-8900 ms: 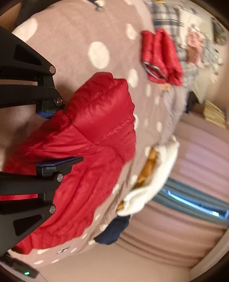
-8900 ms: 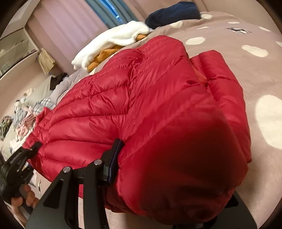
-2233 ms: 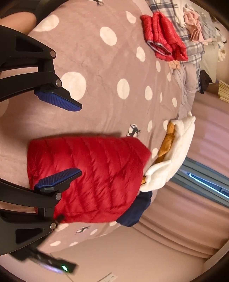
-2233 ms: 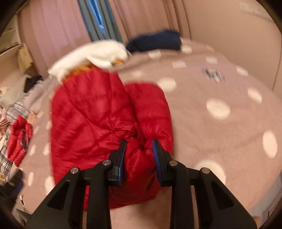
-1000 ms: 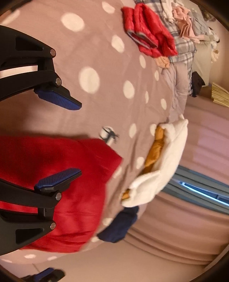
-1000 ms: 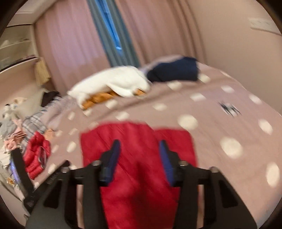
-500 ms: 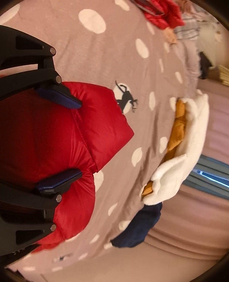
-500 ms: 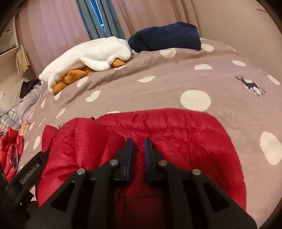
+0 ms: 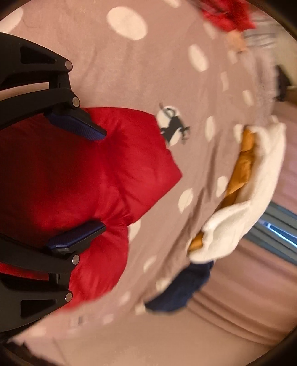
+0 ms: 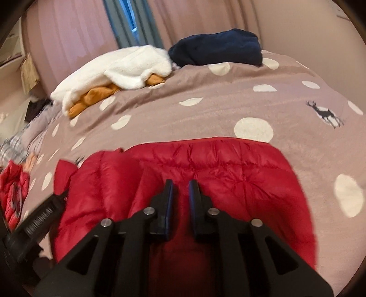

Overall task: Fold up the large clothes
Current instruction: 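Grasp the jacket end with both tools, then lift the jacket end with both tools and fold it over the bundle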

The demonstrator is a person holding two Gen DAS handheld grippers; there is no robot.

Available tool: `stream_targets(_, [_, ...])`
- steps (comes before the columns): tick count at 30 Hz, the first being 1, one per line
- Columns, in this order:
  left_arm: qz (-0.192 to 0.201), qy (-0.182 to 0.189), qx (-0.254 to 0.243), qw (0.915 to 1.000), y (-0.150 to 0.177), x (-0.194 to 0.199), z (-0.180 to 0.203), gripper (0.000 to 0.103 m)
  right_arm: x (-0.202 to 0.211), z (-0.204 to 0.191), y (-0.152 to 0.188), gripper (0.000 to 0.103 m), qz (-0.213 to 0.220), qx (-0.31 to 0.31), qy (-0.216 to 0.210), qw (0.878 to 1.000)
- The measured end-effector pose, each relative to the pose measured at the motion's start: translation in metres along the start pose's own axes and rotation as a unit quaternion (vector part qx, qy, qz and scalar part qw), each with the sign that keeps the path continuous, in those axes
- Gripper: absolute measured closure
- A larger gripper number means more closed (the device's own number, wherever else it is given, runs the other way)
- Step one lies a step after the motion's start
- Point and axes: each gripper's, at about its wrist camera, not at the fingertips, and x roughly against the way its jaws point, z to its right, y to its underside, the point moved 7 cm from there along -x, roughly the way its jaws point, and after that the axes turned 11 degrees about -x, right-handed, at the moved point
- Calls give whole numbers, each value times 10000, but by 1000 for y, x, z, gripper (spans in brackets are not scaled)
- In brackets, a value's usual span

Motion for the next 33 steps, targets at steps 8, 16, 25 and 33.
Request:
stream_targets(8, [475,1485,1122,9814,0,89,-85,1,101,55,-7,1,156,-722,-680,9949])
stream_targets(16, [-968,2757,1544,9438,54,28,-74,1,56,114,55,0,-1259,-2864,-1852,9316])
stream_targets(25, [-1015,3266,1220,9318,53,1,-26,1,48,77,69,1,-1379,-3593,-3387,8586])
stream_targets(33, [-1137,3530,1113,9220,48,-8,-17,1,92,71,62,0,-1256,-3118,-3657,8679])
